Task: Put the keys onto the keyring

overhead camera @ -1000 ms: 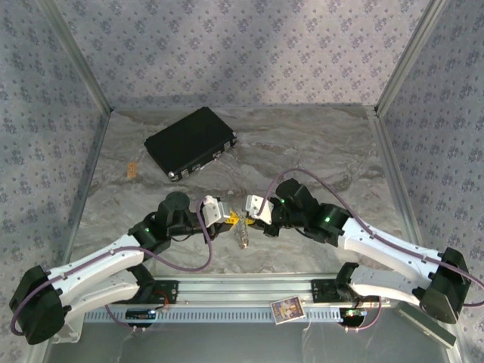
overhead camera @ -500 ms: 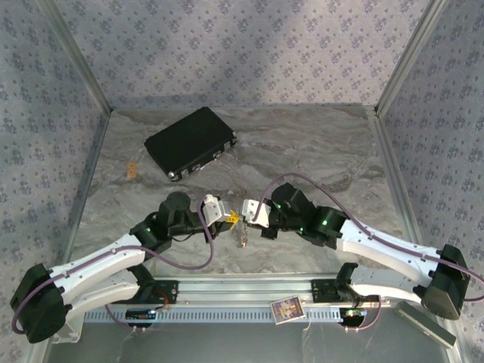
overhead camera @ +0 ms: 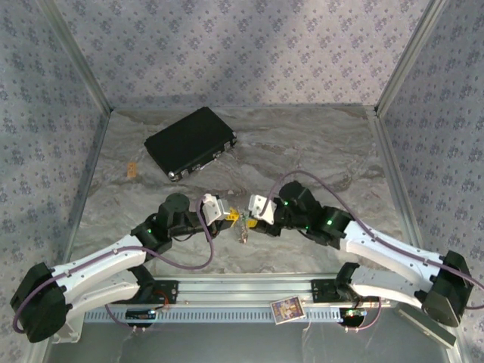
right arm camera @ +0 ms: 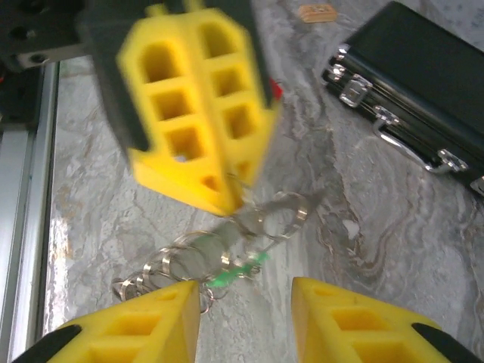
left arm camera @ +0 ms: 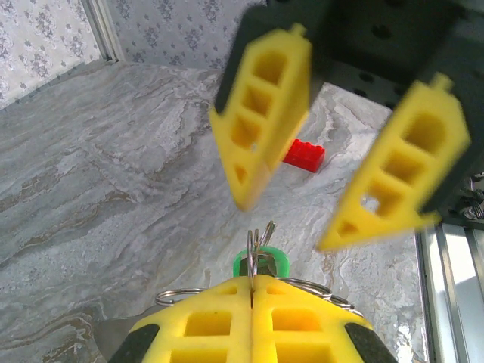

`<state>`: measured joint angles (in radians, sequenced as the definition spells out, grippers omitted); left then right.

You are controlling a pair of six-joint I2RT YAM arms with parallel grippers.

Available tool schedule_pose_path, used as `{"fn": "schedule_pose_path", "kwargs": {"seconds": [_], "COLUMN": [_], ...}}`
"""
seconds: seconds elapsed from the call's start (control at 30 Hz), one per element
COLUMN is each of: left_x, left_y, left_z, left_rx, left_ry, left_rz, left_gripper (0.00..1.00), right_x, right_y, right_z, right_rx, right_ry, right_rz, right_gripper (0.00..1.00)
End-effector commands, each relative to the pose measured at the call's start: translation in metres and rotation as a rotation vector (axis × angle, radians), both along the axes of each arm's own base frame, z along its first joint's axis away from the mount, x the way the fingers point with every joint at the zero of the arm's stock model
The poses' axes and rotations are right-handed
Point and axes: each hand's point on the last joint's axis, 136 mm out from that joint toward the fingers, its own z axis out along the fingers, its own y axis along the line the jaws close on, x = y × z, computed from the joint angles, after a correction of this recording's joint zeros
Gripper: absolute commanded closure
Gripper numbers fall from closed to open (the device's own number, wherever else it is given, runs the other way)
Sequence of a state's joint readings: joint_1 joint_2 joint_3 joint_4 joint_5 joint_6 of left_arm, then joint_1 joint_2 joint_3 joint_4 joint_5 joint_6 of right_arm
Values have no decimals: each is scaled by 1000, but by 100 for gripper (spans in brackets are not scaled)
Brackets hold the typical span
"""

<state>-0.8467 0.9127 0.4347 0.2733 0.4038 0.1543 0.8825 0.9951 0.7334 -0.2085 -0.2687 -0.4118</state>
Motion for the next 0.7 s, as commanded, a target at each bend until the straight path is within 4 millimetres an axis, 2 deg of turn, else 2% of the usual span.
{"fn": "schedule_pose_path", "kwargs": {"seconds": [0.0, 0.27, 0.5, 0.67], "left_x": [-4, -11, -15, -16], "left_y": [-6, -10, -11, -12], "left_z": [15, 17, 19, 20], "left_rx": [-37, -45, -51, -56], "left_ry": [-67, -82, -84, -87], "left_rz": [-44, -95, -117, -125], "left_gripper": [100, 100, 100, 100], "right_x": [-8, -18, -14, -12], "right_y": [0, 13, 17, 20], "right_z": [18, 23, 11, 12], "right_rx": [121, 162, 132, 140], "right_ry": [88, 174, 189, 178], "right_rz": [38, 122, 121, 122], "right_gripper": [62, 63, 66, 73]}}
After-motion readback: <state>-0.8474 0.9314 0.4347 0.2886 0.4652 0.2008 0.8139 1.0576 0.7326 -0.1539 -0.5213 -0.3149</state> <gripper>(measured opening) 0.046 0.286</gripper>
